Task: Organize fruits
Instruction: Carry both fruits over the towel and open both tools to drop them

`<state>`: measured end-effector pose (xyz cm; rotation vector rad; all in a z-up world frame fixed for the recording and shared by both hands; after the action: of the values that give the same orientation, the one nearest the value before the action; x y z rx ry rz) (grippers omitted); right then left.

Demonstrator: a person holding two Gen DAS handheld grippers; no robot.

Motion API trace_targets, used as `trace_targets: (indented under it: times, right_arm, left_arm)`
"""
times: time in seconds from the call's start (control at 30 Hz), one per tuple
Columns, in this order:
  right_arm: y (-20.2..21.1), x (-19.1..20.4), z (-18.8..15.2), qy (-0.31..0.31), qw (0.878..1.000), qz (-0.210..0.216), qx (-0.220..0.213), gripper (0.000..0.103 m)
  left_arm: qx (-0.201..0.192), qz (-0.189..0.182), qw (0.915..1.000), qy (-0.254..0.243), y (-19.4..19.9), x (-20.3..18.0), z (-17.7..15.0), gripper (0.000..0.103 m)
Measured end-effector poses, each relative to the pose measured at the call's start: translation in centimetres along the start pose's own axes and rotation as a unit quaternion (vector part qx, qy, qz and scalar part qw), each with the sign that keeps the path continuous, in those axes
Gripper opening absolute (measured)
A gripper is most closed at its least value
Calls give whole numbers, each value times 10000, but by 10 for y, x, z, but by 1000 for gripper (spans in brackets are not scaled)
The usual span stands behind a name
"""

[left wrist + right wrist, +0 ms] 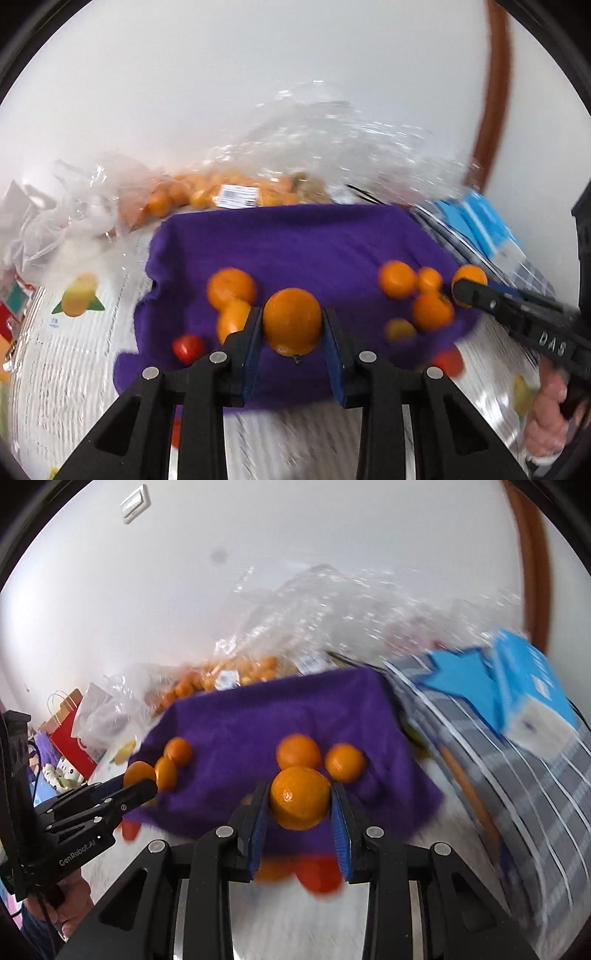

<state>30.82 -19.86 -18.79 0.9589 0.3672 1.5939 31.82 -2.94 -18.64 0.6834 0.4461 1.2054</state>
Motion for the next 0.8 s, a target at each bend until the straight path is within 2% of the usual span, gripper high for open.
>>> trace_targets:
  times: [0.13, 0.27, 0.37, 0.43, 0.5, 0.63, 0.73, 0.8]
  right_arm:
    - [-29, 13, 3, 165, 9998, -16, 113, 32]
    - [-46, 12, -5, 231, 9993, -104, 279, 32]
    - [-46, 12, -5, 302, 9992, -176, 209, 33]
    - [-42, 10, -6, 301, 9991, -204, 206, 33]
    - [-35, 8, -6, 234, 9992, -243, 201, 35]
    - [-1, 6, -7, 123, 9989, -445, 21, 38]
    - [35, 9, -8, 95, 9980, -593, -196, 46]
    - [63, 13, -10, 84, 9969, -708, -345, 48]
  left_arm:
    - [125, -206, 9992, 315, -20, 11, -3, 30]
    - [218, -309, 9990, 234, -33, 2, -7, 30]
    - [225, -301, 9992, 169, -37, -1, -6, 30]
    - [250, -304, 9990, 190, -34, -3, -5, 35]
    - [254, -263, 9991, 229, -29, -2, -5, 44]
    - [192, -227, 9989, 350, -2, 2, -4, 48]
    - [68, -72, 9994, 326, 29, 4, -5, 52]
    - [-23, 5, 9995, 316, 55, 4, -8, 62]
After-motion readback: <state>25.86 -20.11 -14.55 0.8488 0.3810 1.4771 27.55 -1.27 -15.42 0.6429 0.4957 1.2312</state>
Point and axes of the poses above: each gripper's, at about its wrist camera, not at the fingertips, and y roughly against the way its jaws point, x to its left, z to its top, the point moved 9 cm from there along -y, roughly the way its jaws point, and after that the axes turned 14 degrees about -y, right-handed, at the moved point
